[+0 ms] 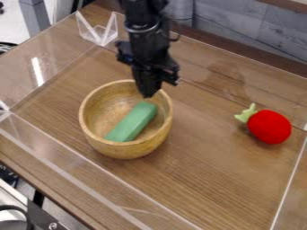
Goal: Remove the green stick from the brown bowl and put it on the table
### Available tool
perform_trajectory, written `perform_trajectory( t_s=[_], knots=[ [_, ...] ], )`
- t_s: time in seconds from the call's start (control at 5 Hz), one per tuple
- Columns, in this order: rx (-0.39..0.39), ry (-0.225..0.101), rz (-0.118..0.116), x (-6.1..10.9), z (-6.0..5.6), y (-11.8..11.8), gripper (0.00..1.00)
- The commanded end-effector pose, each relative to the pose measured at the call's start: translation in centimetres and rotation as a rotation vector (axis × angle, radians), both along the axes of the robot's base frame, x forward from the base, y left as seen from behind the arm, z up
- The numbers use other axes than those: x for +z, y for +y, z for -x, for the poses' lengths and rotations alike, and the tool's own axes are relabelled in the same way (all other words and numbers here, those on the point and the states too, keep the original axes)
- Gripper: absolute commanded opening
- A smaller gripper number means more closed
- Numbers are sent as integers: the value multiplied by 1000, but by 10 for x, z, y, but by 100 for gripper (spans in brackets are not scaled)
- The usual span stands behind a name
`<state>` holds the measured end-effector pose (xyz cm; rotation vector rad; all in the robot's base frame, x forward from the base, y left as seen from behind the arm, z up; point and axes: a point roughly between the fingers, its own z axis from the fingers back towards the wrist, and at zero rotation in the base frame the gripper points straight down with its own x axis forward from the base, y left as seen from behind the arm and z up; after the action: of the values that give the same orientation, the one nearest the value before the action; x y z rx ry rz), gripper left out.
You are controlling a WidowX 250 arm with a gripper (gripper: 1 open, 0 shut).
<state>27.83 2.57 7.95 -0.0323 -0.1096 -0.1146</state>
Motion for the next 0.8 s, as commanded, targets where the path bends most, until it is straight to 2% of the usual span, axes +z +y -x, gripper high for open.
perform_trajectory(
  t_s=[0.0,0.2,0.6],
  knots=[
    [-32,-44,-9,12,2,-2,0],
    [-74,-46,-10,11,5,-6,0],
    [-207,-39,-9,33,19,-10,0]
  ],
)
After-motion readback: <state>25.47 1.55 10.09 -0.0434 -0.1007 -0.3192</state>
